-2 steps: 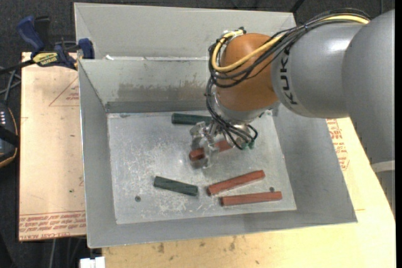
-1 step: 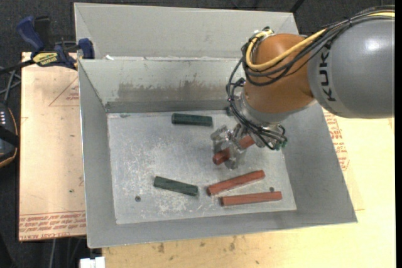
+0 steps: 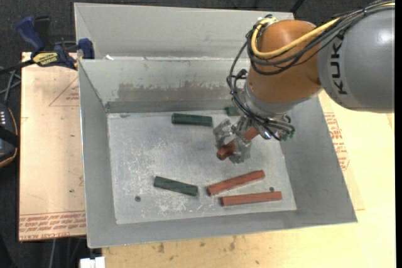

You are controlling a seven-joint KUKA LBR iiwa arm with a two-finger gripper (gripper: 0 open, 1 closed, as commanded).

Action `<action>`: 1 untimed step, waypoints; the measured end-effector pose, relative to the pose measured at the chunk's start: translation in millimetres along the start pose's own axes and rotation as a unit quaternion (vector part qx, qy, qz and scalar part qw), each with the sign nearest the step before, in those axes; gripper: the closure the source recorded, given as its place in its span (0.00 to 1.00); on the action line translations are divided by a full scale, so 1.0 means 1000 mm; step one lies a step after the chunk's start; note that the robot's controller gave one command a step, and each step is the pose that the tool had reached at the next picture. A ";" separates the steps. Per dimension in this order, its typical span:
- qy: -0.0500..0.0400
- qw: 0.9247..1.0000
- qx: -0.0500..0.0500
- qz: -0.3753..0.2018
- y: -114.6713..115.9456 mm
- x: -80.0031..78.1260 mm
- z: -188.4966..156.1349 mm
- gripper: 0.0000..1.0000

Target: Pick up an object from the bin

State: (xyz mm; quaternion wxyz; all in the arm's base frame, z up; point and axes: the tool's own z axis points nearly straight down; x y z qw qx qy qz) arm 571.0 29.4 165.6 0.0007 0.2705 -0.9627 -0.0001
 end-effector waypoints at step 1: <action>-0.003 0.988 0.000 -0.157 -0.008 -0.001 -0.123 1.00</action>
Offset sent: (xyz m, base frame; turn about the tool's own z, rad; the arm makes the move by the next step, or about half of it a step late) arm 0.0000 0.0000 0.0000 0.0000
